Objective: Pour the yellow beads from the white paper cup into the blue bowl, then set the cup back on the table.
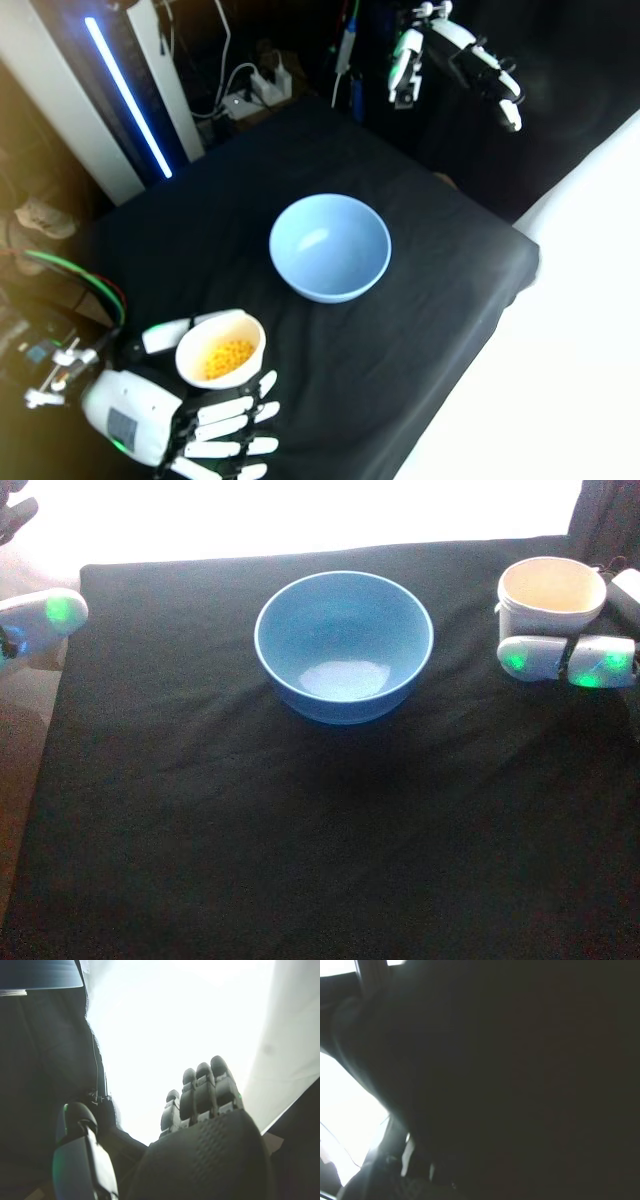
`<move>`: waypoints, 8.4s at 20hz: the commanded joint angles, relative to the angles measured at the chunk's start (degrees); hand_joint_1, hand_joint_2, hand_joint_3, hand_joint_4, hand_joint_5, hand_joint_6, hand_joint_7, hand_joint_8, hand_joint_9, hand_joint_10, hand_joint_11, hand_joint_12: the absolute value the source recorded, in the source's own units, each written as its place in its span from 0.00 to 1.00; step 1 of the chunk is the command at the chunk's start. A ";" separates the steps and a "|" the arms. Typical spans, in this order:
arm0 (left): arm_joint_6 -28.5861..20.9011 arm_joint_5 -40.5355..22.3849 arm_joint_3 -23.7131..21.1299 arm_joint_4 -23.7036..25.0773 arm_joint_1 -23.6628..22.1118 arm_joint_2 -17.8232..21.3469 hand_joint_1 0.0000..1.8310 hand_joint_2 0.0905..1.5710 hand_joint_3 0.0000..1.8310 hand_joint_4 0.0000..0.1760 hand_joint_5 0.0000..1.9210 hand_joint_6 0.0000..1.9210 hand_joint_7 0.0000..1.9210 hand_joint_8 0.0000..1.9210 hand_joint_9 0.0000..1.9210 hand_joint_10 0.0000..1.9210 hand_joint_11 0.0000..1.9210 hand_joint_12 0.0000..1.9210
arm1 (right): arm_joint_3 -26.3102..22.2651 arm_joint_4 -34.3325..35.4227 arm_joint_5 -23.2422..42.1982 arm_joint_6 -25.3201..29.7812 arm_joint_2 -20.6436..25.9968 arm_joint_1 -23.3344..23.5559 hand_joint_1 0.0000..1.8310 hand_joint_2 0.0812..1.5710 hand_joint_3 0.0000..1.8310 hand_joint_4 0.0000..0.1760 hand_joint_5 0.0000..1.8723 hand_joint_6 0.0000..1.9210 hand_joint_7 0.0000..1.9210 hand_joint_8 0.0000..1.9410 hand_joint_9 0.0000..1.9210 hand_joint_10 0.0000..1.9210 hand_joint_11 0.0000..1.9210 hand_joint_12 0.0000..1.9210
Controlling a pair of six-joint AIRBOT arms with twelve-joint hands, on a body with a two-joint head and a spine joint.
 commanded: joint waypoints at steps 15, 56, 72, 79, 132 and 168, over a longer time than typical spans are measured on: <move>-0.38 -6.85 0.48 -0.75 -0.22 0.02 0.25 0.54 0.00 0.97 0.01 0.00 0.12 0.00 0.09 0.00 0.00 0.22 | -1.44 -11.39 6.09 0.74 3.96 9.17 0.56 0.68 0.00 1.00 0.55 0.47 0.43 0.00 0.24 0.01 0.00 0.23; -0.36 -4.49 1.24 1.92 -1.05 -0.64 0.26 0.55 0.00 0.96 0.00 0.00 0.12 0.00 0.08 0.00 0.00 0.32 | -5.71 -52.11 -14.98 -5.23 6.76 35.59 0.59 0.64 0.00 1.00 0.63 0.33 0.54 0.00 0.25 0.00 0.00 0.20; -0.36 -2.42 1.34 4.05 -2.23 -0.48 0.29 0.51 0.00 1.00 0.02 0.01 0.11 0.01 0.06 0.00 0.00 0.22 | -10.73 -66.09 -24.22 -10.29 8.99 42.18 0.57 0.68 0.01 0.83 0.54 0.47 0.58 0.17 0.24 0.00 0.00 0.00; -0.35 -1.58 1.46 4.84 -2.73 -0.51 0.29 0.49 0.00 1.00 0.03 0.00 0.13 0.00 0.09 0.00 0.00 0.29 | -11.62 -70.36 -26.25 -10.29 8.99 42.76 0.56 0.68 0.00 1.00 0.54 0.47 0.57 0.00 0.25 0.01 0.00 0.00; -0.41 -1.20 1.50 5.07 -2.77 -0.82 0.26 0.53 0.00 1.00 0.01 0.00 0.11 0.00 0.07 0.00 0.00 0.26 | -3.32 -3.98 9.27 -6.47 8.63 10.84 0.30 0.68 0.00 1.00 0.57 0.01 0.46 0.00 0.19 0.00 0.00 0.00; -0.59 -1.21 1.27 5.21 -1.84 -1.12 0.24 0.55 0.00 1.00 0.00 0.00 0.11 0.00 0.08 0.00 0.00 0.27 | -0.44 1.70 9.33 -10.17 1.69 0.25 0.00 0.72 0.01 0.98 0.14 0.00 0.15 0.00 0.08 0.00 0.03 0.02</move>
